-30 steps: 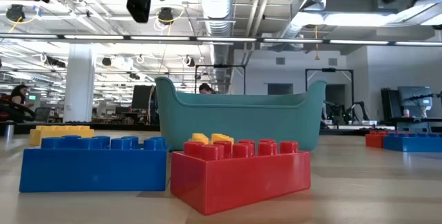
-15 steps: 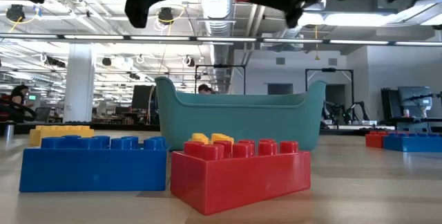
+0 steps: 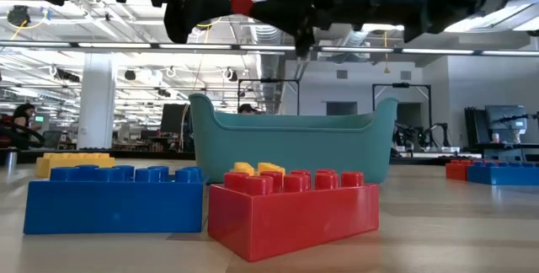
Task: Sort & place blocks by color
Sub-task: Put the red game piece into the blue bin
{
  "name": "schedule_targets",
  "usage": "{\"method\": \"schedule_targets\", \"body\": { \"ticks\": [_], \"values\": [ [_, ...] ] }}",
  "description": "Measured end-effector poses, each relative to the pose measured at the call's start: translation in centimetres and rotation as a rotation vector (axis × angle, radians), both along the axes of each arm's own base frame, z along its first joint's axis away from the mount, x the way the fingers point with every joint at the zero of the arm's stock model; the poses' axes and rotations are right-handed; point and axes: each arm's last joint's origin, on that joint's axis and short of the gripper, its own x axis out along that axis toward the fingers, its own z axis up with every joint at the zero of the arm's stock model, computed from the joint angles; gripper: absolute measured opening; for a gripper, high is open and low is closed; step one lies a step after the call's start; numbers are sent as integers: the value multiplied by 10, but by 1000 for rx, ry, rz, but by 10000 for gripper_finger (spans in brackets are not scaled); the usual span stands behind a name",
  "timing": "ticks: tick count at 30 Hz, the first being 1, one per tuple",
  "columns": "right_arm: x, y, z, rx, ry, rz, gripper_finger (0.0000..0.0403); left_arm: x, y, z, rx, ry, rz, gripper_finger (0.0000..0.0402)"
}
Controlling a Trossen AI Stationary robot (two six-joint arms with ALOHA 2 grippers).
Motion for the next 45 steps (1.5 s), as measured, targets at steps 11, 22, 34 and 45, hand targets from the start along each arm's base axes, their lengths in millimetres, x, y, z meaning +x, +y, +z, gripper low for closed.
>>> {"method": "schedule_targets", "body": {
  "ticks": [11,22,34,45],
  "values": [
    [4,1,2,-3,-1,15,123,2,2,-1,-11,5,7,314],
    [4,0,2,48,12,1,151,2,0,-1,50,5,-6,170],
    [0,2,7,49,42,28,313,-35,2,20,93,142,-25,95],
    [-5,1,13,41,82,18,319,-117,-33,35,-129,310,-462,95]
  ]
}}
